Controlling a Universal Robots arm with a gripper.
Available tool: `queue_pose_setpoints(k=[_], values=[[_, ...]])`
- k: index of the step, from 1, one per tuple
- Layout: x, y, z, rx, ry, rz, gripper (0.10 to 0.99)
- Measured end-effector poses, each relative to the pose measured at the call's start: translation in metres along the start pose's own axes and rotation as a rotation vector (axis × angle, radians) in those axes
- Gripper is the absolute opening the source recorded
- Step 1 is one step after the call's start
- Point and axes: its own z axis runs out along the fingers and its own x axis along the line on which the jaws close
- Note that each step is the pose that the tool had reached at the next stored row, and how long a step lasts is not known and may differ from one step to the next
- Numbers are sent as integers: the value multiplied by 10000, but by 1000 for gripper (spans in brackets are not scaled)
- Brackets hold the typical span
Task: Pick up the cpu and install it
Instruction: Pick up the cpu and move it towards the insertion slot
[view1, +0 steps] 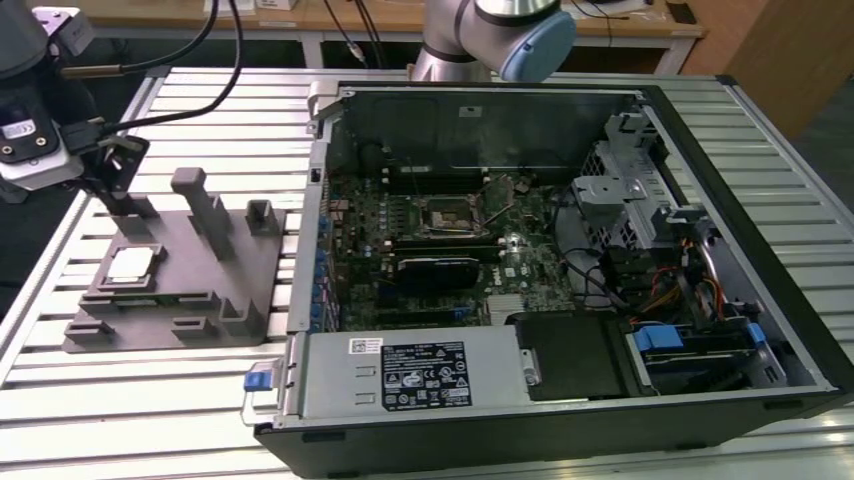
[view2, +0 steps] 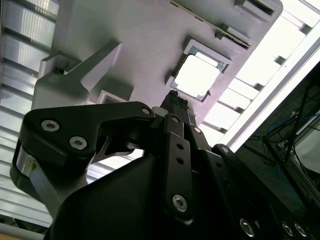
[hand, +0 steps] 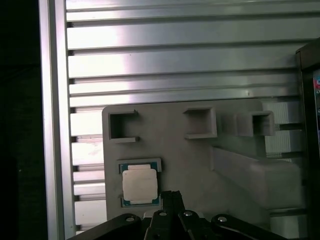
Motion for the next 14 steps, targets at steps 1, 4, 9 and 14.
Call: queue_pose_setpoints(k=[1,4,9,14], values=[[4,0,5,-1,-1,1,106],[16,-2,20,0,0,0,106],[33,-4,45,0,1,0,106],[52,-7,70,0,0,1,106]])
